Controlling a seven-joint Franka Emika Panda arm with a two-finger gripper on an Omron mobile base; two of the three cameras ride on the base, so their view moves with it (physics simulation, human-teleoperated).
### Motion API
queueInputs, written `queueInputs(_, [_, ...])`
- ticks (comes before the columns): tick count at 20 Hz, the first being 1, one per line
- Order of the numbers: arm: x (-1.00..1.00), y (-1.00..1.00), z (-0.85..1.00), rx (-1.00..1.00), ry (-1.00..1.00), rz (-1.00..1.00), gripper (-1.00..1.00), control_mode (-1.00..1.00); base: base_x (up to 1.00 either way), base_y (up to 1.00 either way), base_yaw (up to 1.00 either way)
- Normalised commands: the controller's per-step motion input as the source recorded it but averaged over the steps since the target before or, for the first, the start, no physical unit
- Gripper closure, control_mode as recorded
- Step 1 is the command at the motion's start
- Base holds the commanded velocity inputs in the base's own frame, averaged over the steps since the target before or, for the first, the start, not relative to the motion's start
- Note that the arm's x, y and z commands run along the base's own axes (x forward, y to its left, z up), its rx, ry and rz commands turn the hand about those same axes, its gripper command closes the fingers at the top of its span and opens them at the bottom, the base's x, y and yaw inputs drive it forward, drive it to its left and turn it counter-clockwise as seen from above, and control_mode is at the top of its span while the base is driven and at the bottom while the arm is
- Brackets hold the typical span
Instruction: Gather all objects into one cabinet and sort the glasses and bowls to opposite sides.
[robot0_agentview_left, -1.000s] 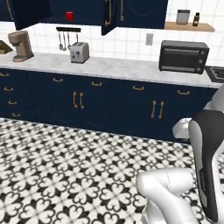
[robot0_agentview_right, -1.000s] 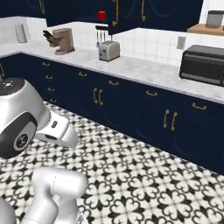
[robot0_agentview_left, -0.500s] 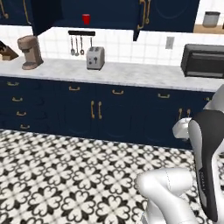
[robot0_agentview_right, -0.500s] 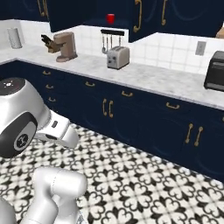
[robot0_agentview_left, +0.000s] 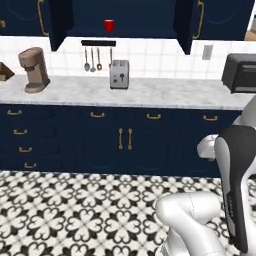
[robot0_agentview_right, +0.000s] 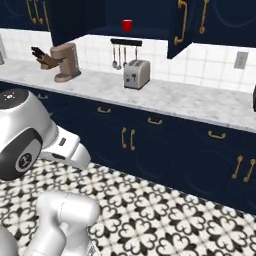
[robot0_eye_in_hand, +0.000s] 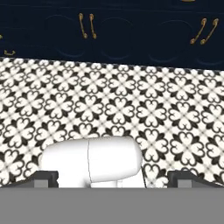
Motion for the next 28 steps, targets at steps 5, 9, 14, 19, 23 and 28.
queueInputs(5, [0.0, 0.0, 0.0, 0.0, 0.0, 0.0, -1.0, 1.0, 0.84, 0.52, -0.32])
queueInputs(9, [0.0, 0.0, 0.0, 0.0, 0.0, 0.0, -1.0, 1.0, 0.77, 0.38, -0.4])
queueInputs(14, [0.0, 0.0, 0.0, 0.0, 0.0, 0.0, -1.0, 1.0, 0.66, 0.52, -0.34])
queueInputs(19, [0.0, 0.0, 0.0, 0.0, 0.0, 0.0, -1.0, 1.0, 0.24, 0.55, -0.01])
queueInputs(23, [0.0, 0.0, 0.0, 0.0, 0.0, 0.0, -1.0, 1.0, 0.35, 0.62, -0.01])
queueInputs(28, [0.0, 0.0, 0.0, 0.0, 0.0, 0.0, -1.0, 1.0, 0.49, 0.41, 0.0])
